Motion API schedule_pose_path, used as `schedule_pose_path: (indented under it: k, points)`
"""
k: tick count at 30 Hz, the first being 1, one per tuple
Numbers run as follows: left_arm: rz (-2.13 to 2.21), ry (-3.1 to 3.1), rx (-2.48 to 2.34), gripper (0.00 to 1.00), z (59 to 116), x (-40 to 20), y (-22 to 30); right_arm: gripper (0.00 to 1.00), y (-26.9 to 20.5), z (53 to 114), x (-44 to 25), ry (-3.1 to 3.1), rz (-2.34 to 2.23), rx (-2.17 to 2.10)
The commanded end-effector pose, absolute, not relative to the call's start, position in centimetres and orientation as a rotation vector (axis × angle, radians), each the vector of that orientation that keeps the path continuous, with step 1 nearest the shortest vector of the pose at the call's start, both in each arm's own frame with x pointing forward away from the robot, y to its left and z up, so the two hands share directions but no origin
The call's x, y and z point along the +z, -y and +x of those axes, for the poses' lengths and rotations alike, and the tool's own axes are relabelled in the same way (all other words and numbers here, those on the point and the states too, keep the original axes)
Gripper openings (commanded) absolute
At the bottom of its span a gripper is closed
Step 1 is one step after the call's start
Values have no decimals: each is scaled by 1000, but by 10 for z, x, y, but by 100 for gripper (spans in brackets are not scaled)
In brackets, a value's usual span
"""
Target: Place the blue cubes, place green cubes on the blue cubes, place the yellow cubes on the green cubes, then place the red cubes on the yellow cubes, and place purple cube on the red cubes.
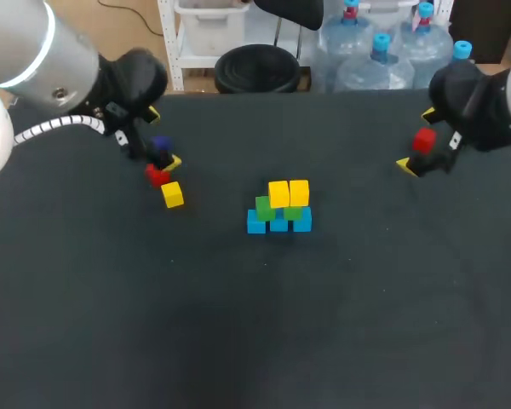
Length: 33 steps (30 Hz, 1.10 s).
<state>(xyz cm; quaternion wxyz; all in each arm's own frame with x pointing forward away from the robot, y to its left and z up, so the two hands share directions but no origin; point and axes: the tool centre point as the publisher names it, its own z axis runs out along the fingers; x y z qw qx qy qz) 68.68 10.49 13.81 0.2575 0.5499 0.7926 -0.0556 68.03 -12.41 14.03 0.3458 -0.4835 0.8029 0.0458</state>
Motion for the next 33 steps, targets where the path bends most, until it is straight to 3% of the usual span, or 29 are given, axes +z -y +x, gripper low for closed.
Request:
schedule_pose_path:
  k: [1, 13, 33]
  points:
    - [1581, -2183, -173, 100, 693, 130, -104, 100, 123, 677, 139, -2052, -1160, -42]
    - [1731, -2231, -254, 100, 703, 94, -89, 100, 123, 677, 139, -2052, -1160, -42]
    - [1686, -2455, -234, 100, 692, 46, -109, 100, 123, 677, 139, -2052, -1160, -42]
